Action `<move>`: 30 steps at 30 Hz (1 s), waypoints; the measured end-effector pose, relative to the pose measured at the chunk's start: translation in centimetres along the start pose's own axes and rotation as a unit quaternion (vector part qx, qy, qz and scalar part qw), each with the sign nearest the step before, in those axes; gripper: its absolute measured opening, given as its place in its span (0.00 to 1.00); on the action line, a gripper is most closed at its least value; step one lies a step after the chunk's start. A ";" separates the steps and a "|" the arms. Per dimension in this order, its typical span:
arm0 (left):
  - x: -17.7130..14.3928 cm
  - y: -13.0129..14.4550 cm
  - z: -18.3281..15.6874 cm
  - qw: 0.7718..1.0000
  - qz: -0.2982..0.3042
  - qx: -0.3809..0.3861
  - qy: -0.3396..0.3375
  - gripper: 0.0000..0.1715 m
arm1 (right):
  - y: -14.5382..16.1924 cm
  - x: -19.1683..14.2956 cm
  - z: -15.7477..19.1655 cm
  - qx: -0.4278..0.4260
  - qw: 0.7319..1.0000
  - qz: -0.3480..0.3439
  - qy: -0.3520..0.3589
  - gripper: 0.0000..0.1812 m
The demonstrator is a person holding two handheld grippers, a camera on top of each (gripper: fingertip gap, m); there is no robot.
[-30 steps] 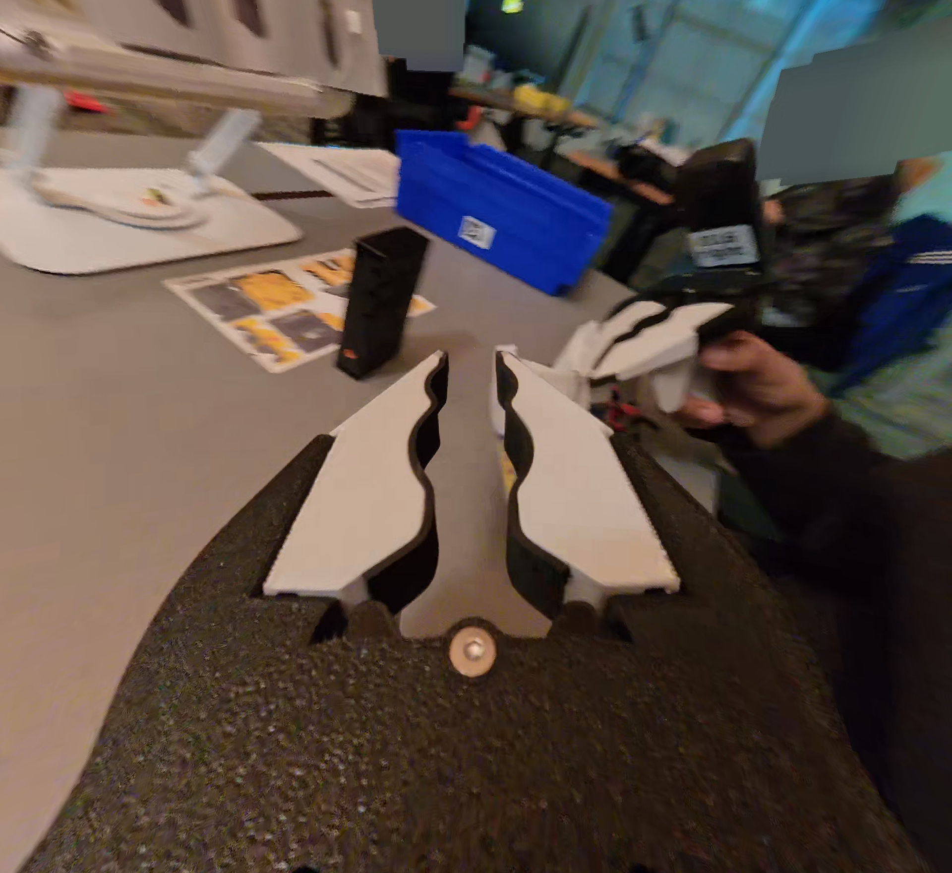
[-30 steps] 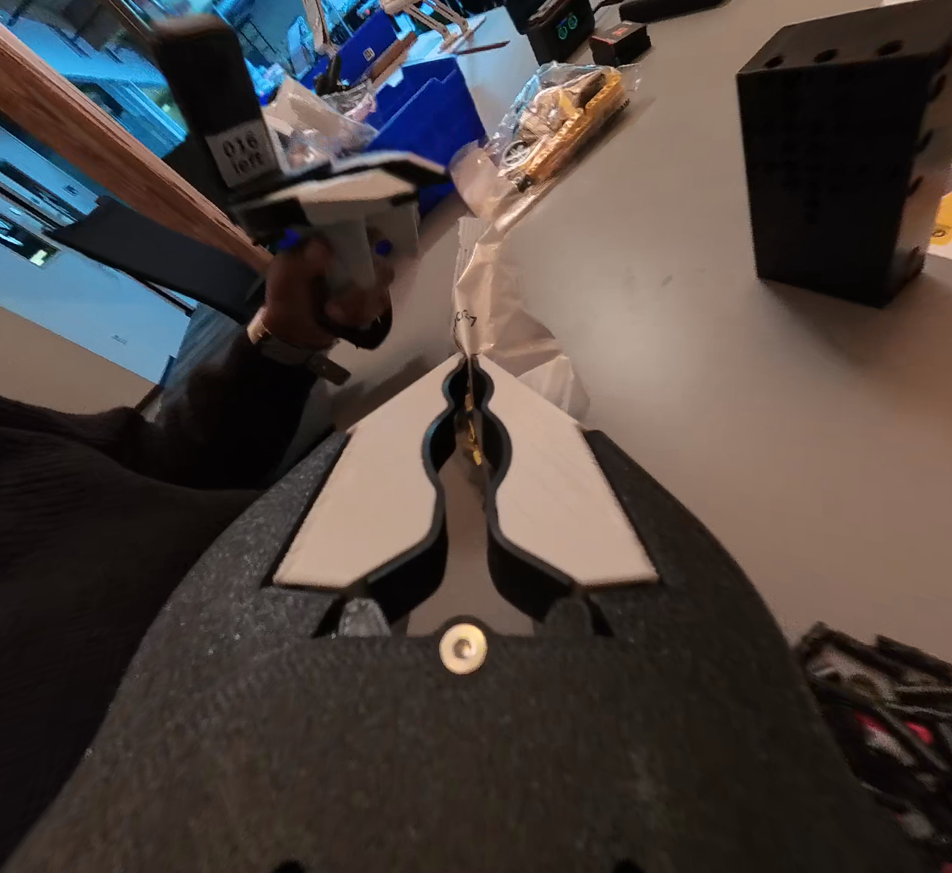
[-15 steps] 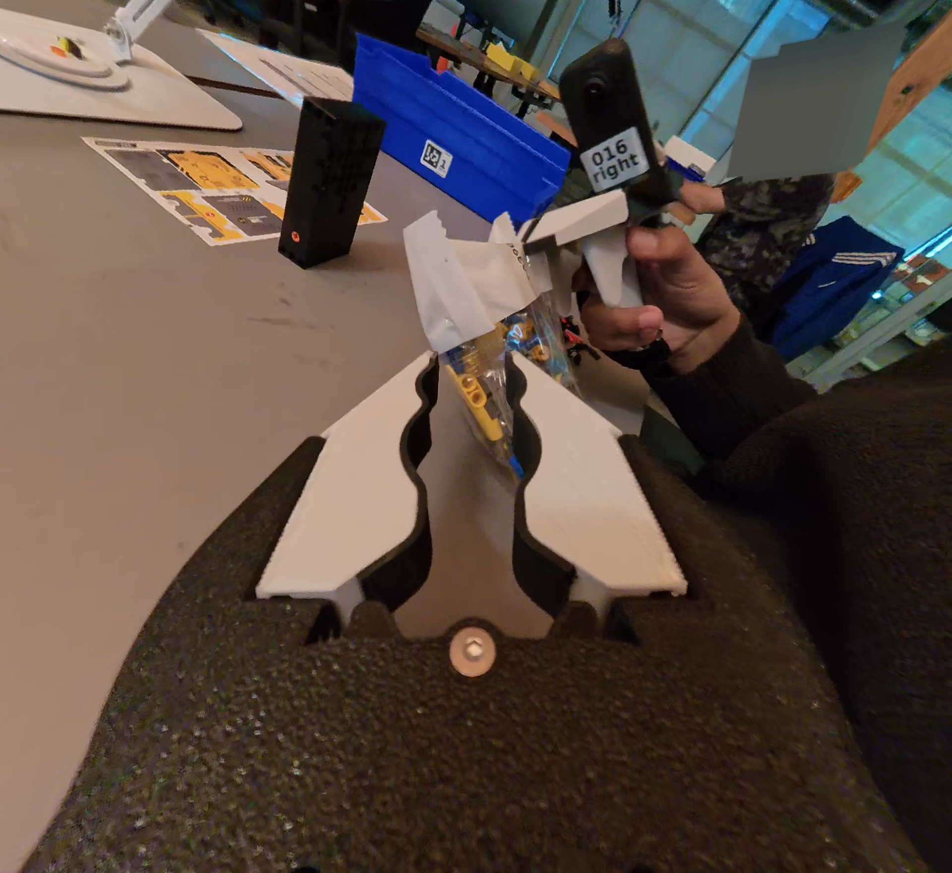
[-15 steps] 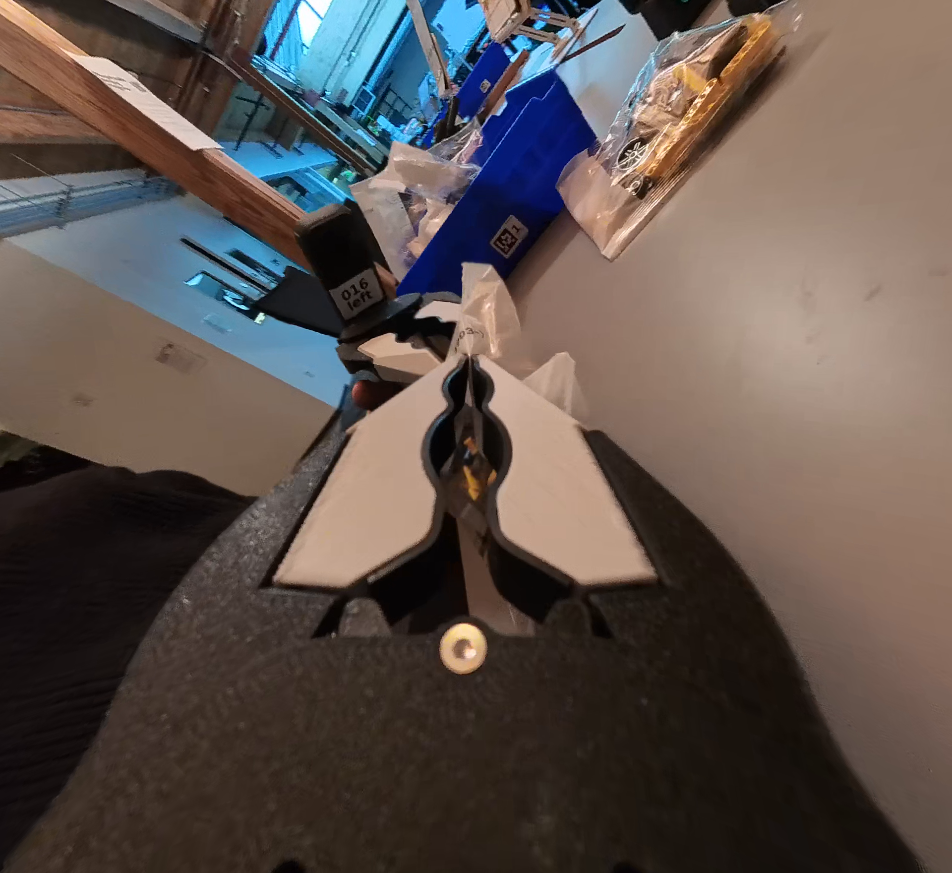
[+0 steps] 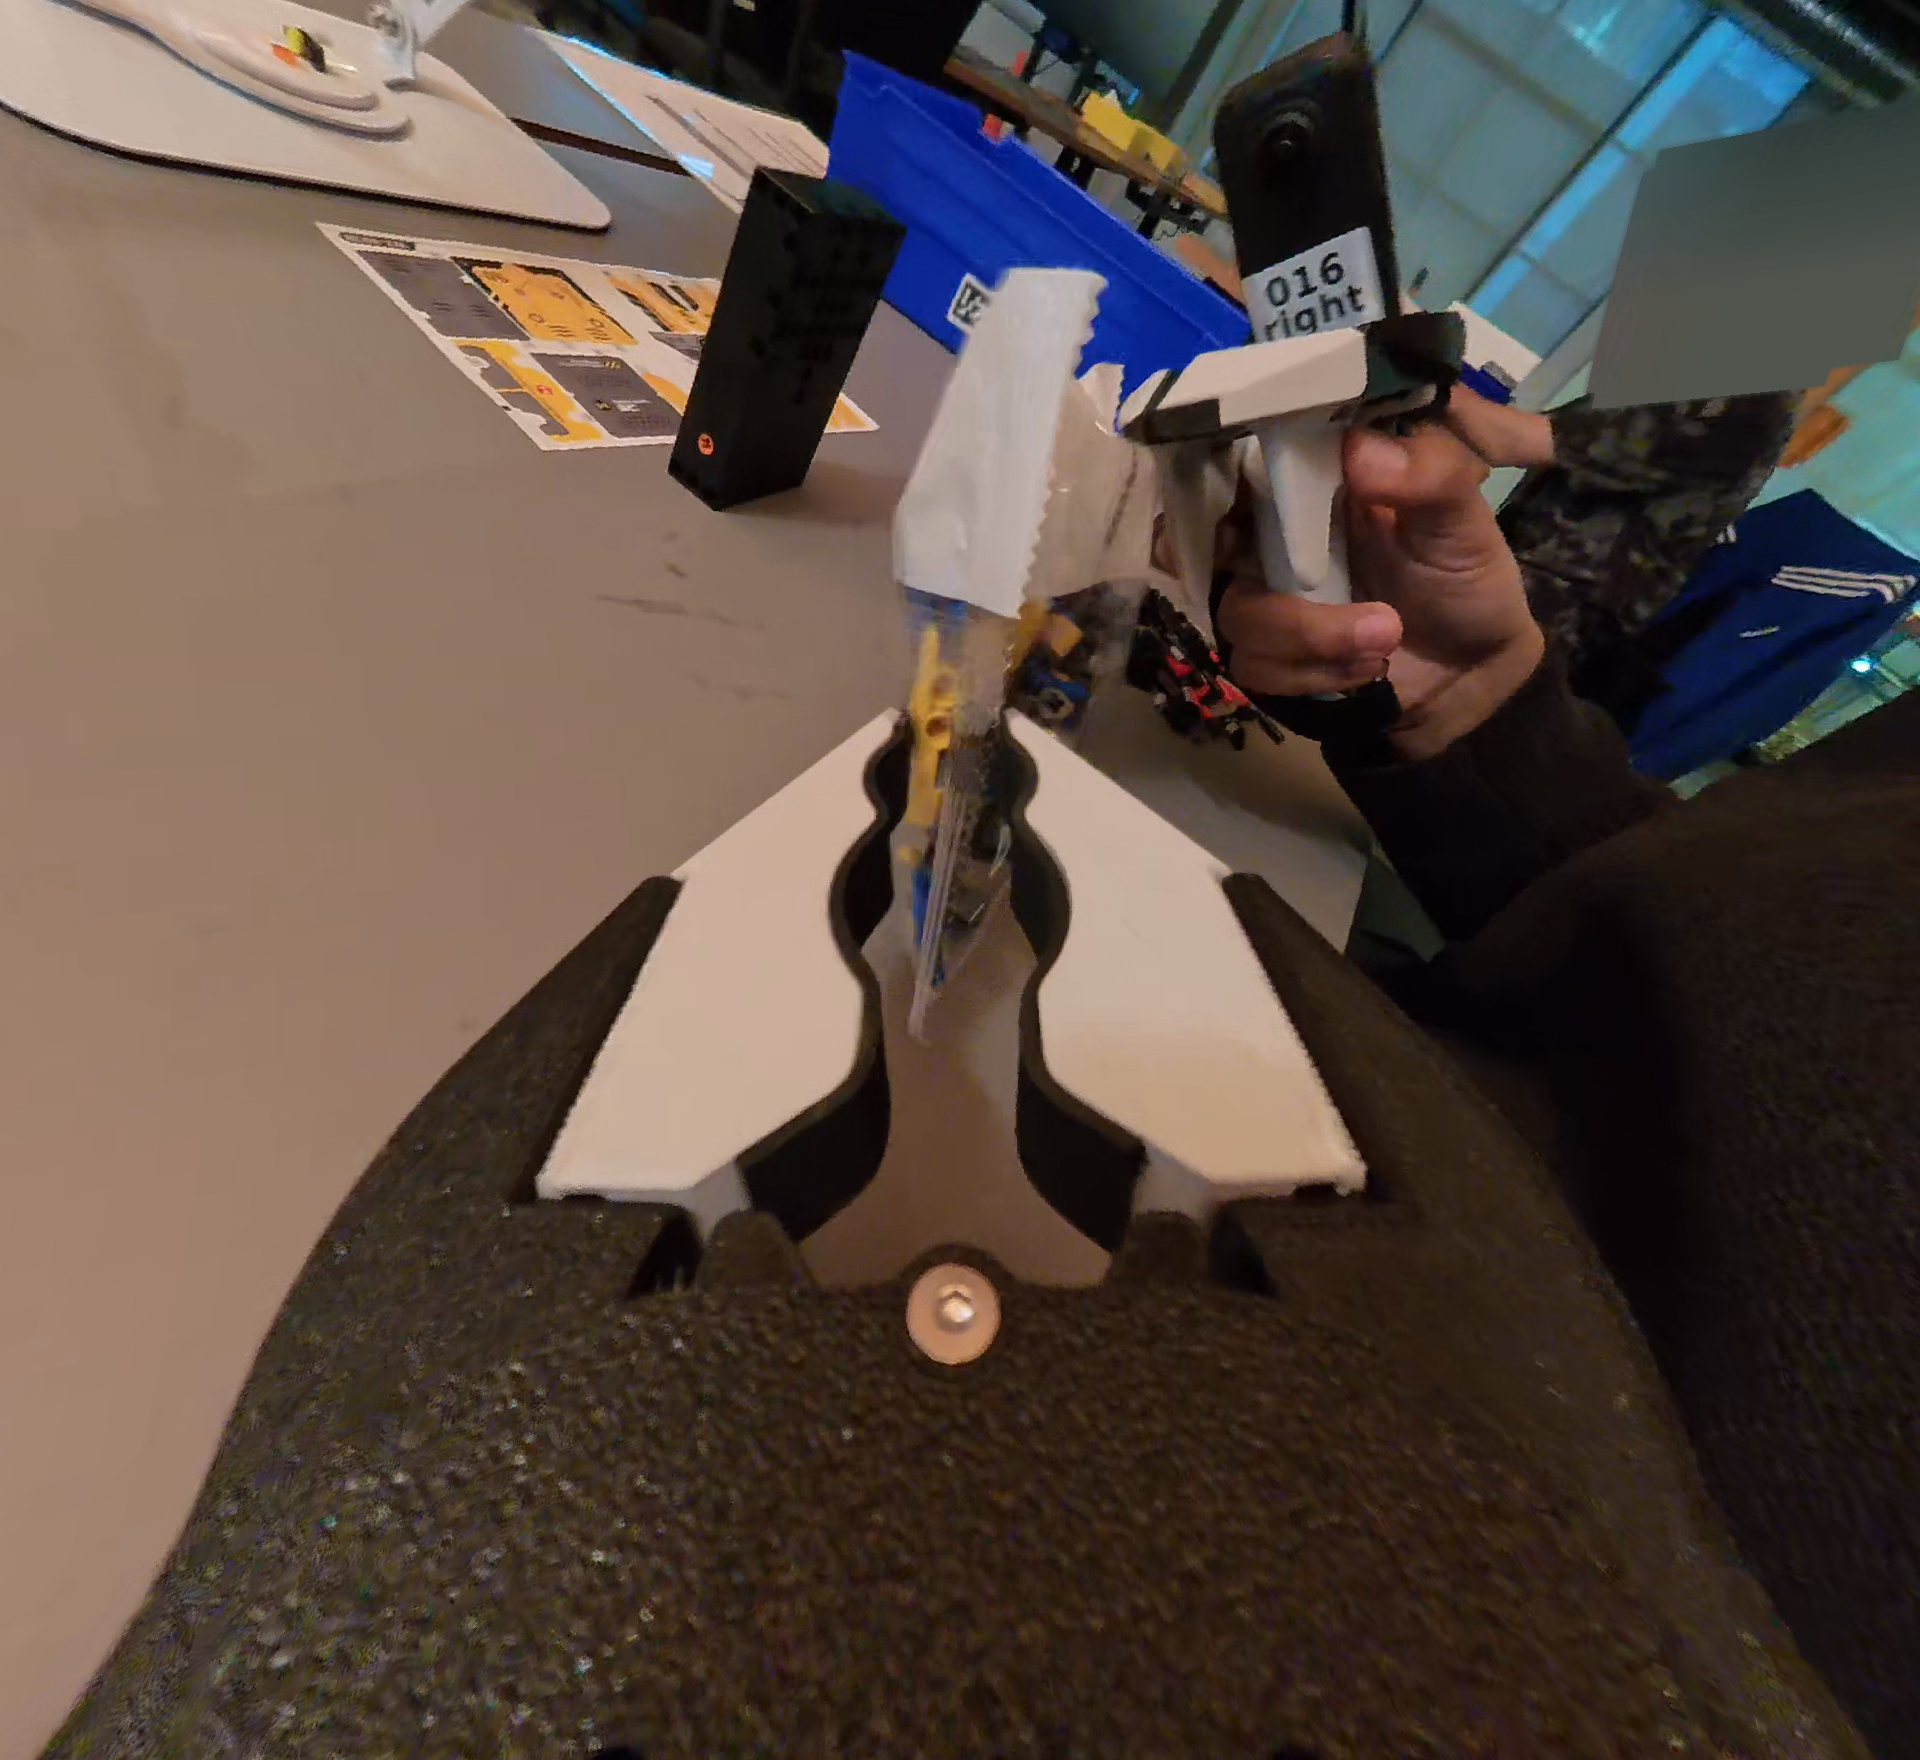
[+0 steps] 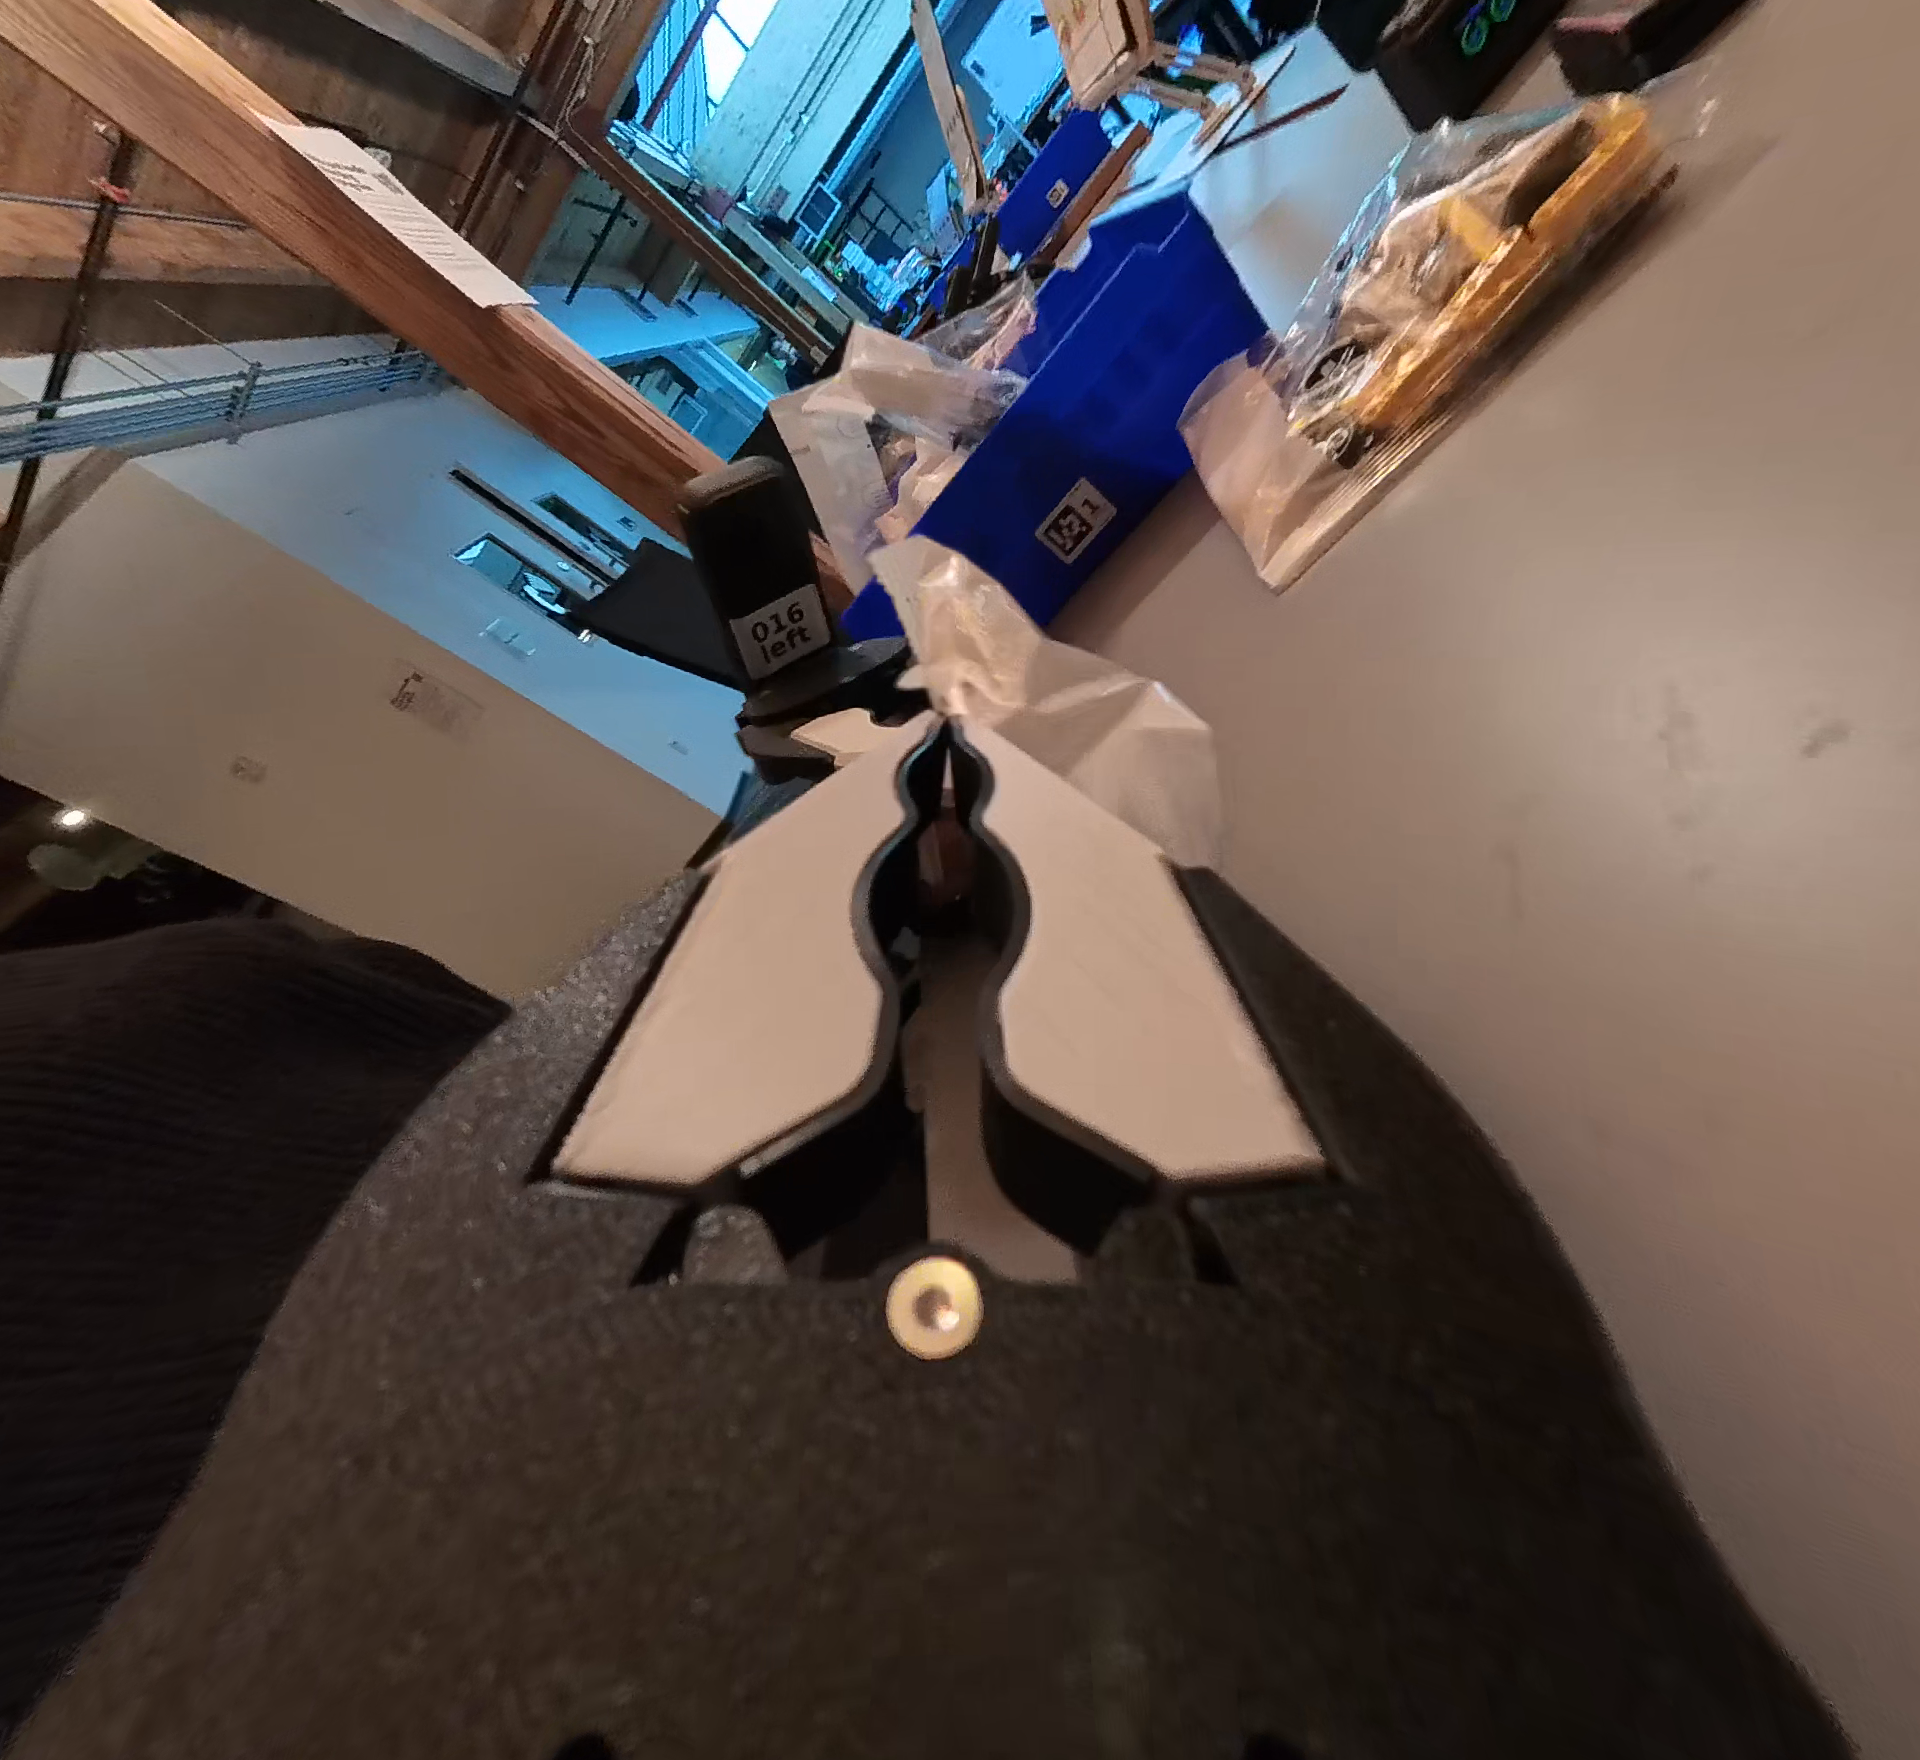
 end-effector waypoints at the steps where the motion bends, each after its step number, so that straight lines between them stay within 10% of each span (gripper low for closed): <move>1: 0.1 0.0 0.1 1.000 0.004 -0.003 -0.005 0.04 | -0.3 -0.3 -0.2 -0.010 1.000 -0.008 0.009 0.00; 8: 0.1 -0.3 1.3 0.986 -0.041 -0.163 0.008 0.00 | -0.7 -2.8 -1.1 -0.231 0.945 0.000 0.231 0.13; 15: 1.5 -1.2 -2.8 0.990 0.002 -0.122 0.065 0.00 | 3.5 1.7 1.8 -0.470 0.841 0.096 0.250 0.27; 22: 1.5 -0.4 -6.6 0.993 0.068 0.050 0.082 0.02 | 5.5 1.1 3.1 -0.436 0.881 0.107 0.151 0.24; 26: 1.7 -0.2 -7.0 0.992 0.049 0.045 0.107 0.02 | 6.0 0.1 3.7 -0.423 0.892 0.096 0.126 0.00; 30: 1.7 -0.5 -7.2 0.989 -0.002 0.012 0.150 0.08 | 5.6 -0.9 3.5 -0.399 0.905 0.078 0.123 0.00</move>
Point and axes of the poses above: each gripper's, where its closed fingertips meet, x out along the fingers, y out of its underside, z = x × y across the jaws, the point moved 4 cm from there along -x, back along the fingers, and after that the axes turned 6 degrees about z, right-handed, at the moved point
